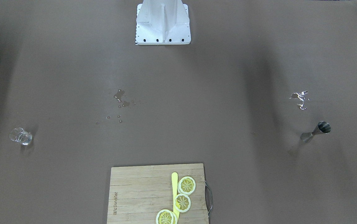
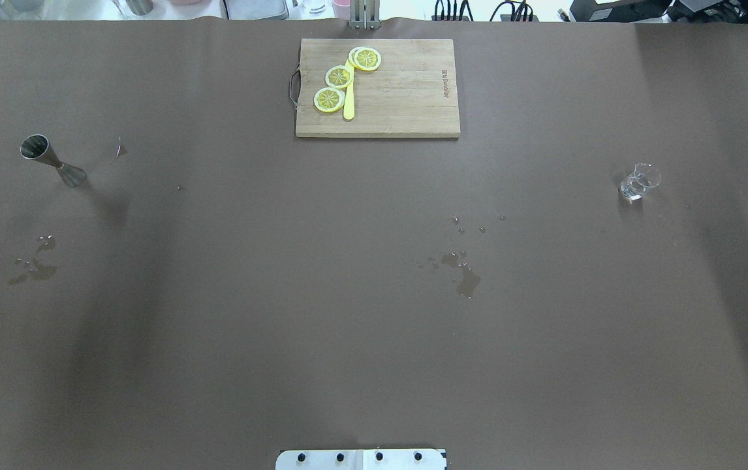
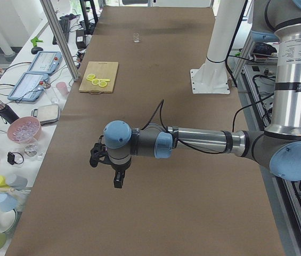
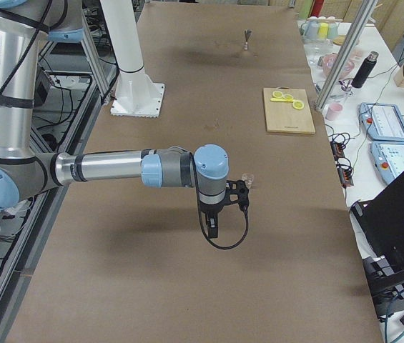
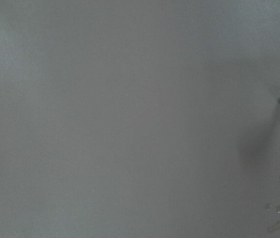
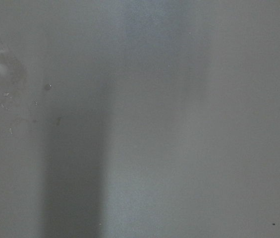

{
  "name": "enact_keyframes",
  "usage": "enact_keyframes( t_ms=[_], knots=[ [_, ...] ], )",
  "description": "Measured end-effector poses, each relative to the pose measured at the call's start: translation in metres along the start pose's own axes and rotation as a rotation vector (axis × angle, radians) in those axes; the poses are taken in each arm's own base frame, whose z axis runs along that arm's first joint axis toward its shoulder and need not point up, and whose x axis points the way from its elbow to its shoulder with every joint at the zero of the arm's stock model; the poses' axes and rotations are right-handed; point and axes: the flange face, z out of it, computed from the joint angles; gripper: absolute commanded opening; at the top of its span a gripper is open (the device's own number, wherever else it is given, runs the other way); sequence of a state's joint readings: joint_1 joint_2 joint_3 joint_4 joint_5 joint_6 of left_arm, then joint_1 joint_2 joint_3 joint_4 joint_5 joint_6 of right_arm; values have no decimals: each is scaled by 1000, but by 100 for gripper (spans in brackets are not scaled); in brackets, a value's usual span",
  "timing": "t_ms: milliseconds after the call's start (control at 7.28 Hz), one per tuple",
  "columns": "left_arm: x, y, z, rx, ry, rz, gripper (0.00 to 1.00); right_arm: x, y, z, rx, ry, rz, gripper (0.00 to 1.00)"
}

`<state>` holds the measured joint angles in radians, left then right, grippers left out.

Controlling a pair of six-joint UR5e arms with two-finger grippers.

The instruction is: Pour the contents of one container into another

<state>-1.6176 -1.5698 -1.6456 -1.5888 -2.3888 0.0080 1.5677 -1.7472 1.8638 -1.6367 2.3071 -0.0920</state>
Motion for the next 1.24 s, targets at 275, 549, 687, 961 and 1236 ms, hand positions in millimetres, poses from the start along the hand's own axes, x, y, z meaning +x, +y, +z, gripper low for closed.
enact_keyframes(
  t_ms=[275,549,687,961,1236],
  knots=[
    [7,-10,-7,15,0,-43,98,0,0,0,1,0,-1,100],
    [22,-31,-21,52,0,-129,97,0,0,0,1,0,-1,100],
    [30,-41,-27,79,4,-176,97,0,0,0,1,0,0,100],
    [46,-56,-35,131,-4,-237,97,1,1,2,-3,0,3,100],
    [71,-76,-36,170,-41,-249,97,1,0,1,-2,0,0,100]
  ],
)
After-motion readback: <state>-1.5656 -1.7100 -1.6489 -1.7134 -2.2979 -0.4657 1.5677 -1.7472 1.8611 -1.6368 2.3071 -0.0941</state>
